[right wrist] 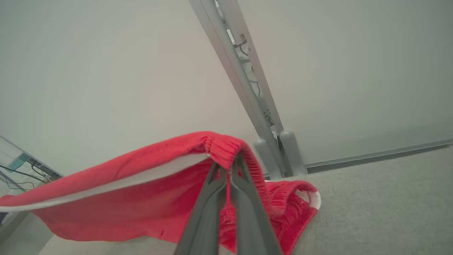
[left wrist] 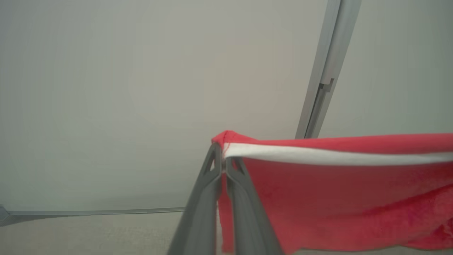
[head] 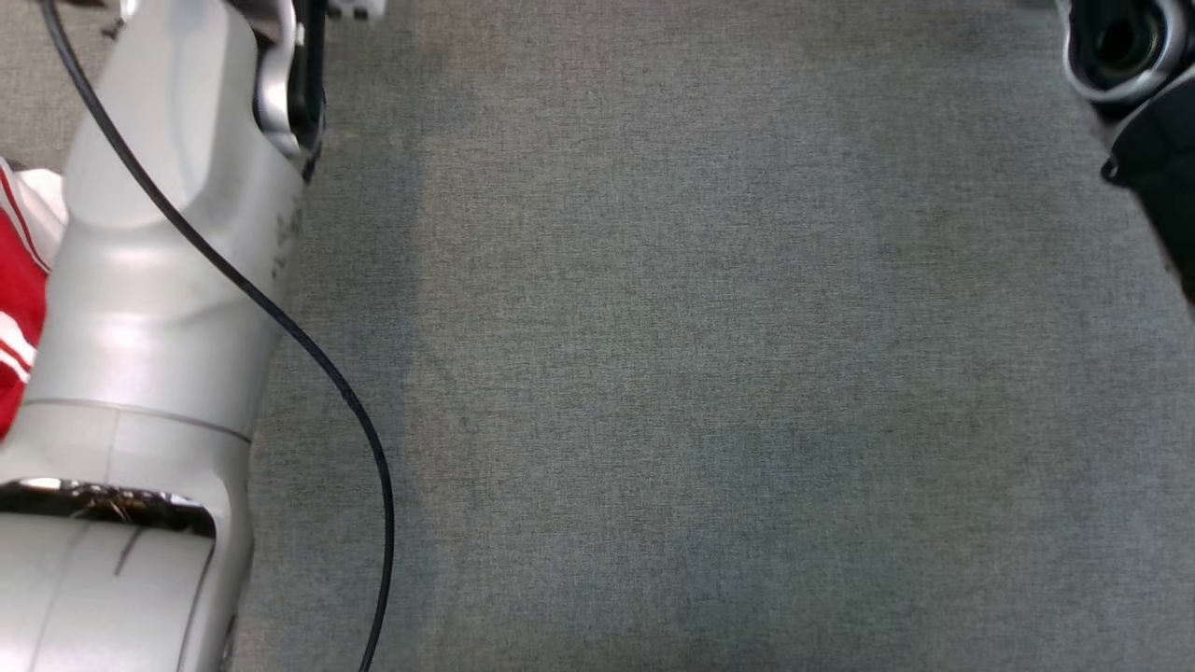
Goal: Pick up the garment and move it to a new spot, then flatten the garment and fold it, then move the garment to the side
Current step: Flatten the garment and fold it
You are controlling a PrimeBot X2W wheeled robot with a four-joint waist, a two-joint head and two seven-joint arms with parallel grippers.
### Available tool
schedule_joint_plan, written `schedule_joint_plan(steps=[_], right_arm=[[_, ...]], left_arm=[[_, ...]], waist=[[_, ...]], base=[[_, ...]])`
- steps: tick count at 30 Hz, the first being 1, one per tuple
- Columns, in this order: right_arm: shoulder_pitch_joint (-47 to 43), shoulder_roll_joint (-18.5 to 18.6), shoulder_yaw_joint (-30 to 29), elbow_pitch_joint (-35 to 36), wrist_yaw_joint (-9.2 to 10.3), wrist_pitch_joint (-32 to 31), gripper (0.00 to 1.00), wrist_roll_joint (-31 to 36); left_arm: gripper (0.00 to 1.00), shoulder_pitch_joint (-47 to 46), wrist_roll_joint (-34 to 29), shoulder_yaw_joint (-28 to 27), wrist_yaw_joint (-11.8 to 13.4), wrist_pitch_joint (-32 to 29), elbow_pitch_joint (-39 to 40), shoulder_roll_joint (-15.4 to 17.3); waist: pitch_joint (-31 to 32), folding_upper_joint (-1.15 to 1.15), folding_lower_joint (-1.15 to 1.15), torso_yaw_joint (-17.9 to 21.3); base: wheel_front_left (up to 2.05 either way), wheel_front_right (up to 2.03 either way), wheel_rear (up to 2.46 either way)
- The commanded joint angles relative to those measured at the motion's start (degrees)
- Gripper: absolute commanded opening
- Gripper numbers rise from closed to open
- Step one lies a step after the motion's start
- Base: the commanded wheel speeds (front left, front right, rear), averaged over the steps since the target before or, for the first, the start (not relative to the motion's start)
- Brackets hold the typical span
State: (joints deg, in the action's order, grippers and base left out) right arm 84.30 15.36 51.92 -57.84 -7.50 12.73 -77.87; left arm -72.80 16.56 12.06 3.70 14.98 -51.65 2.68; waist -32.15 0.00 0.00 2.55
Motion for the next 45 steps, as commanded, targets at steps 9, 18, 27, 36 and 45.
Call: schedule_joint_plan(steps=[9, 18, 27, 36, 45], right_arm=[[-11.23, 3.71, 0.23, 7.7, 0.01, -3.28, 0.0, -7.29], [-22.57, 6.72, 0.12, 15.92, 0.0, -8.08, 0.0, -13.53], [-31.86, 8.04, -0.63, 20.54, 0.0, -14.1, 0.0, -17.71], [-37.89, 8.89, -0.46, 20.37, 0.0, -18.72, 0.0, -17.62], [-43.34, 10.85, 3.31, 24.43, 0.0, -23.77, 0.0, -13.97]], left_arm=[[0.0, 8.74, -0.5, 2.66, 0.43, 0.24, -1.58, 0.4], [0.0, 18.94, -3.15, 2.63, -0.09, 0.25, -0.03, 0.52], [0.0, 28.05, -6.62, 3.71, -0.2, 0.25, 1.1, 1.31], [0.0, 35.99, -9.17, 4.97, -0.08, 0.25, 2.24, 2.65], [0.0, 43.21, -9.4, 4.42, 0.32, 0.25, 3.73, 3.13]], waist=[[2.6, 0.0, 0.0, -0.73], [8.05, 0.0, 0.0, -0.34], [13.47, 0.0, 0.0, 0.19], [17.84, 0.0, 0.0, 0.34], [22.06, 0.0, 0.0, 0.35]], base=[[0.0, 0.0, 0.0], [0.0, 0.0, 0.0], [0.0, 0.0, 0.0], [0.0, 0.0, 0.0], [0.0, 0.0, 0.0]])
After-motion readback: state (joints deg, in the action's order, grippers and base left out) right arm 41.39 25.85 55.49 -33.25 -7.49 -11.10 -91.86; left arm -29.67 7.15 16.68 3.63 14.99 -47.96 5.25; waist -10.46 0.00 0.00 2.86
